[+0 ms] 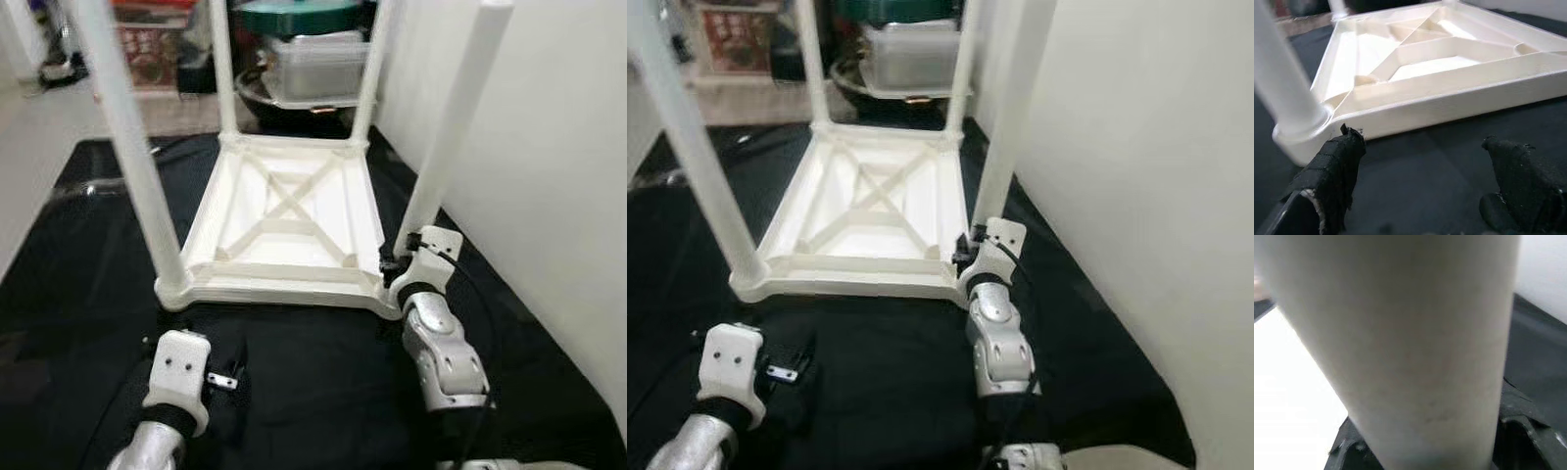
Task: Building children table
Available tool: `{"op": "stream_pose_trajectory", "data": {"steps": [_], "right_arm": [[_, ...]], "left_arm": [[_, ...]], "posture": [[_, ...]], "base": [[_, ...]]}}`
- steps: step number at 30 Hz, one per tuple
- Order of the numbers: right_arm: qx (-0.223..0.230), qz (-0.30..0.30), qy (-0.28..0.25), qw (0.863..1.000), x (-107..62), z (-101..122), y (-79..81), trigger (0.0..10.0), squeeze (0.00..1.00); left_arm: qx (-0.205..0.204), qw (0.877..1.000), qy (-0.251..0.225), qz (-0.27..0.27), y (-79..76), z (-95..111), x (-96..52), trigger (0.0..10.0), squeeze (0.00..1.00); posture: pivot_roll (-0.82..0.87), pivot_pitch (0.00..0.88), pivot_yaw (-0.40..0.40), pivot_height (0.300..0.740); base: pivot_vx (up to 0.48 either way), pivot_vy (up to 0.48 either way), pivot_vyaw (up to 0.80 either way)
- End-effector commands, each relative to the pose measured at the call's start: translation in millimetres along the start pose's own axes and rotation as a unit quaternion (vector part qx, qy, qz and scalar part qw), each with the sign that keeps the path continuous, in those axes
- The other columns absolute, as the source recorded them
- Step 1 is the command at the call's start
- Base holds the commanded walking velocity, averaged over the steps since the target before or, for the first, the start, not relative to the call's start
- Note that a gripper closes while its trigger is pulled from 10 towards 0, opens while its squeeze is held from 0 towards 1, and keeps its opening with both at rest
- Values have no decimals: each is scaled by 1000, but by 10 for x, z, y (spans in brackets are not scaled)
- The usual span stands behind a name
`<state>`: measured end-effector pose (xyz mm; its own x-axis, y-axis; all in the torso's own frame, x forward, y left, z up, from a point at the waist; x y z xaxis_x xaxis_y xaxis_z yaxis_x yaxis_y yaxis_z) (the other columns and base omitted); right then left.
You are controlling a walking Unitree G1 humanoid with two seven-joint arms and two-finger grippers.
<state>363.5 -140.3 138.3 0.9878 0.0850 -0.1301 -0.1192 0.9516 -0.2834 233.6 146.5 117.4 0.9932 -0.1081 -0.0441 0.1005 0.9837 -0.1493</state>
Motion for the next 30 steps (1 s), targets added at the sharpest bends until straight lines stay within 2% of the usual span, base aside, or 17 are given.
{"op": "stream_pose_trajectory", "data": {"steps": [1, 3, 4, 7, 9, 13, 20, 21, 22, 23, 24, 25, 26, 27, 28, 29, 30], "right_arm": [[-1, 45, -37, 998, 47, 167, 63, 10000, 1000], [3, 62, -64, 996, 121, 321, 64, 10000, 1000], [0, 76, -88, 993, 178, 453, 65, 10000, 0], [9, 141, -134, 981, 196, 696, 139, 10000, 0], [3, 251, -202, 947, 54, 900, 260, 10000, 0], [-10, 320, -222, 921, -34, 908, 329, 10000, 0], [-15, 494, -167, 853, -52, 521, 640, 9412, 0], [-16, 523, -164, 836, -117, 457, 751, 3294, 0], [-2, 519, -165, 839, -125, 453, 822, 0, 0], [-2, 519, -165, 839, -125, 453, 822, 0, 0], [1, 472, -148, 869, -28, 431, 857, 0, 0], [3, 346, -101, 933, 220, 339, 763, 0, 0], [3, 346, -101, 933, 220, 339, 763, 0, 0], [7, 234, -59, 970, 381, 246, 627, 0, 0], [7, 234, -59, 970, 381, 246, 627, 0, 0], [44, 108, 1, 993, 482, 69, 381, 0, 0], [44, 108, 1, 993, 482, 69, 381, 0, 0]], "left_arm": [[-3, 1000, 19, -3, -2, -81, 3, 10000, 0], [-4, 1000, 17, -4, -4, -65, 13, 10000, 0], [-4, 1000, 15, -4, -2, -52, 19, 10000, 0], [-3, 1000, 14, -3, 10, -46, 21, 10000, 0], [-2, 1000, 14, -2, 16, -53, 28, 10000, 0], [-3, 1000, 14, -2, 15, -54, 37, 10000, 0], [4, 1000, 17, -14, -9, -74, 81, 10000, 0], [7, 1000, 16, -11, 11, -66, 87, 10000, 0], [5, 1000, 13, -6, 33, -52, 83, 10000, 0], [5, 1000, 13, -6, 33, -52, 83, 10000, 0], [5, 1000, 12, -2, 48, -47, 76, 10000, 0], [4, 1000, 13, 1, 58, -50, 62, 10000, 0], [4, 1000, 13, 1, 58, -50, 62, 10000, 0], [3, 1000, 14, 2, 62, -54, 50, 10000, 0], [3, 1000, 14, 2, 62, -54, 50, 10000, 0], [3, 1000, 15, 2, 59, -62, 39, 10000, 0], [3, 1000, 15, 2, 59, -62, 39, 10000, 0]], "posture": [[143, 0, -55, 740], [148, 0, -58, 740], [149, 0, -62, 740], [157, 0, -68, 740], [159, 0, -67, 740], [159, 0, -66, 740], [181, 0, -78, 740], [181, 0, -78, 740], [191, 0, -85, 740], [191, 0, -85, 740], [186, 0, -85, 740], [186, 0, -86, 740], [186, 0, -86, 740], [186, 0, -86, 740], [186, 0, -86, 740], [186, 0, -86, 740], [186, 0, -86, 740]], "base": [[0, 0, 0], [0, 0, 0], [0, 0, 0], [0, 0, 0], [0, 0, 0], [0, 0, 0], [0, 0, 0], [0, 0, 0], [0, 0, 0], [0, 0, 0], [0, 0, 0], [0, 0, 0], [0, 0, 0], [0, 0, 0], [0, 0, 0], [0, 0, 0], [0, 0, 0]]}}
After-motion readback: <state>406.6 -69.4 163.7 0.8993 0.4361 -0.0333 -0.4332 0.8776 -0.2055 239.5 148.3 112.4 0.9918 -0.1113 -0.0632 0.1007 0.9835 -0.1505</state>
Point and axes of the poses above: a point about 5 cm out from each wrist's last joint towards the gripper, its own x axis pointing out of the wrist towards the gripper, its own z axis along the axis of the wrist's last joint, y = z × x, the point moved 4 cm from there along x, pointing out of the wrist towards the gripper, and after that the axes turned 15 degrees about -x, right-handed, at the moved point
